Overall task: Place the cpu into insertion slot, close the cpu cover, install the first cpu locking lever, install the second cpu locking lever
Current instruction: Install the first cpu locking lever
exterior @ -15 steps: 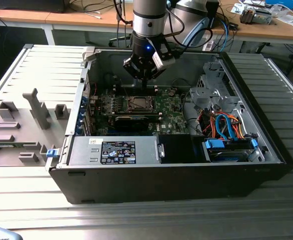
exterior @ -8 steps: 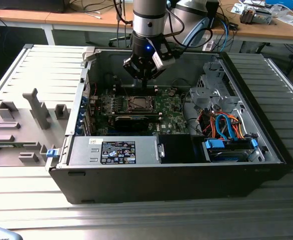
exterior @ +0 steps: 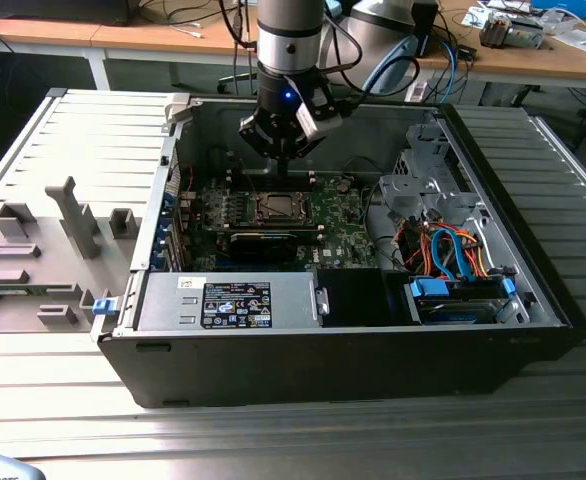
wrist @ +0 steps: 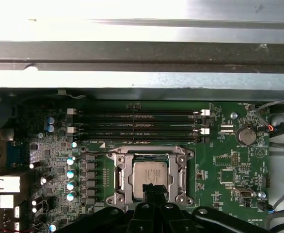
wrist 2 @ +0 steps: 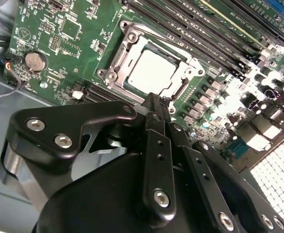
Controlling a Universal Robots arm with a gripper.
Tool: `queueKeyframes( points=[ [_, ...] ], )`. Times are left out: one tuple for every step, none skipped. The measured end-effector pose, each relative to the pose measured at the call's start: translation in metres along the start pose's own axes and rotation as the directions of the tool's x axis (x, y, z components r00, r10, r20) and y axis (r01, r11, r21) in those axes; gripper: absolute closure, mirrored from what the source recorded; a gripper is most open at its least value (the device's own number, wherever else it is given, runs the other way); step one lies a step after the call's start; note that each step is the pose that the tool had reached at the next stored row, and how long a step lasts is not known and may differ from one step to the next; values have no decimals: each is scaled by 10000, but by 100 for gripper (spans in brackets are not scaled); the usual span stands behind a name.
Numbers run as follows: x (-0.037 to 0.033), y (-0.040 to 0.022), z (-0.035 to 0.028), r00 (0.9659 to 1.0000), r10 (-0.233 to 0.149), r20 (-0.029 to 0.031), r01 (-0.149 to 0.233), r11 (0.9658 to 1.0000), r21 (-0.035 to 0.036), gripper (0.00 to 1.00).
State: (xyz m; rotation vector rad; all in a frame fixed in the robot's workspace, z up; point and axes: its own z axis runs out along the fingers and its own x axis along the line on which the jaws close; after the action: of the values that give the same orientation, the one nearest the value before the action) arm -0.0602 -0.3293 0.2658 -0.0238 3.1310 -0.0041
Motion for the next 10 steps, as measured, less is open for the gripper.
queueKeyframes(
  points=[
    [5,0,0,10000,0,-1,0,10000,1,89],
    [18,0,1,10000,-1,0,1,10000,0,89],
    [27,0,2,10000,-1,0,1,10000,0,89],
    [33,0,2,10000,0,0,0,10000,0,89],
    [39,0,2,10000,0,-1,0,10000,0,89],
    [45,1,3,10000,0,0,0,10000,0,89],
    [51,1,3,10000,0,0,0,10000,-1,89],
    [58,1,3,10000,0,0,0,10000,0,89],
    [62,1,3,10000,0,0,0,10000,-1,89],
    [70,1,4,10000,0,0,0,10000,0,89]
  ],
)
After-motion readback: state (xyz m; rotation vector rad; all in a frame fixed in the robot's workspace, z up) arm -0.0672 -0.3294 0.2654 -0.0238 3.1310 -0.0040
